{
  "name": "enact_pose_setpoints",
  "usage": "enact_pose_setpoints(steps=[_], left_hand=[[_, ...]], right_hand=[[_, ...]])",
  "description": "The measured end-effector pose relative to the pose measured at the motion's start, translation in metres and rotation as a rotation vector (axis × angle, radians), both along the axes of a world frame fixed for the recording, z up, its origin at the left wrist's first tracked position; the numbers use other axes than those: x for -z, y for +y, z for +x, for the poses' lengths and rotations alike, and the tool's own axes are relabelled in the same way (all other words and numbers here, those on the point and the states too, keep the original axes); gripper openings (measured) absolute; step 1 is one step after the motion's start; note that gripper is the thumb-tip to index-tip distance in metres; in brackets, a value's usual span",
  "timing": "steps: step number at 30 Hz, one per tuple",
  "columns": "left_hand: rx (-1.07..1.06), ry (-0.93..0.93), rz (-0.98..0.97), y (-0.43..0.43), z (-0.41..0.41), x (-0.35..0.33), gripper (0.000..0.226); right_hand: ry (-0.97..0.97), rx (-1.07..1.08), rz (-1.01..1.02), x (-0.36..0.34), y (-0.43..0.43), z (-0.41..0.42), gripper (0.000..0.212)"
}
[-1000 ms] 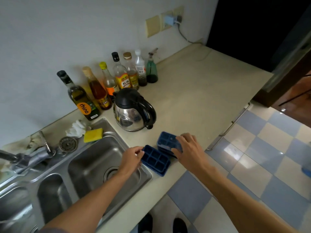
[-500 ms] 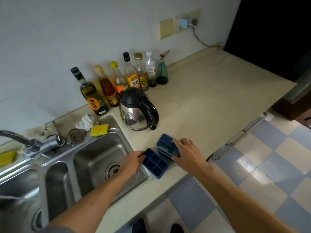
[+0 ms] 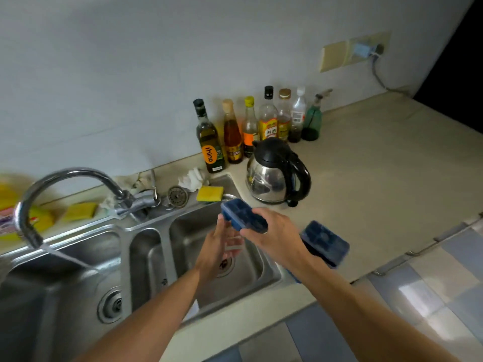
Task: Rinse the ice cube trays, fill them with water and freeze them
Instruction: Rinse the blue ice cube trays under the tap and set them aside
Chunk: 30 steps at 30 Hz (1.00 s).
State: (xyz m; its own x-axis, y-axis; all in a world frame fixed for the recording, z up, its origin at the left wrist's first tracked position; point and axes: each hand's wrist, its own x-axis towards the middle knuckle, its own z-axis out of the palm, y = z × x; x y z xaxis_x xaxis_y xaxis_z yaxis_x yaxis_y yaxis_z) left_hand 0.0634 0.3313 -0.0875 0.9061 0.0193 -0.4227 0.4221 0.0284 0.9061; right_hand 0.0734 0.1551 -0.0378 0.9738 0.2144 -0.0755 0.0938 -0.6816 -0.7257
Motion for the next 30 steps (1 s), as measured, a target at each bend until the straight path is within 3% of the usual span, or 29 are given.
enact_pose_setpoints(steps=[3,8,16,21,27,30], left_hand=[[-0.133,0.040,-0.149,0.053,-0.011,0.001,0.077],[-0.260,0.128,-0.249,0.174,-0.033,0.007,0.068],[-0.336,0.223,-0.153,0.345,-0.066,0.027,0.058],[-0.287,0.258,-0.051,0.397,-0.071,0.042,0.068],[-0.196,0.231,0.053,0.428,-0.055,0.044,0.066],[-0.163,0.196,0.098,0.436,-0.047,0.043,0.061]], right_hand=[[0.034,-0.055,0.001,0.004,0.073,-0.007,0.060],[0.147,-0.118,0.027,0.020,0.210,-0.026,0.065],[0.332,-0.240,-0.036,0.051,0.397,-0.045,0.060],[0.469,-0.206,0.062,0.065,0.449,-0.049,0.054],[0.468,-0.110,0.105,0.076,0.473,-0.040,0.061],[0.445,-0.088,0.122,0.080,0.479,-0.037,0.052]])
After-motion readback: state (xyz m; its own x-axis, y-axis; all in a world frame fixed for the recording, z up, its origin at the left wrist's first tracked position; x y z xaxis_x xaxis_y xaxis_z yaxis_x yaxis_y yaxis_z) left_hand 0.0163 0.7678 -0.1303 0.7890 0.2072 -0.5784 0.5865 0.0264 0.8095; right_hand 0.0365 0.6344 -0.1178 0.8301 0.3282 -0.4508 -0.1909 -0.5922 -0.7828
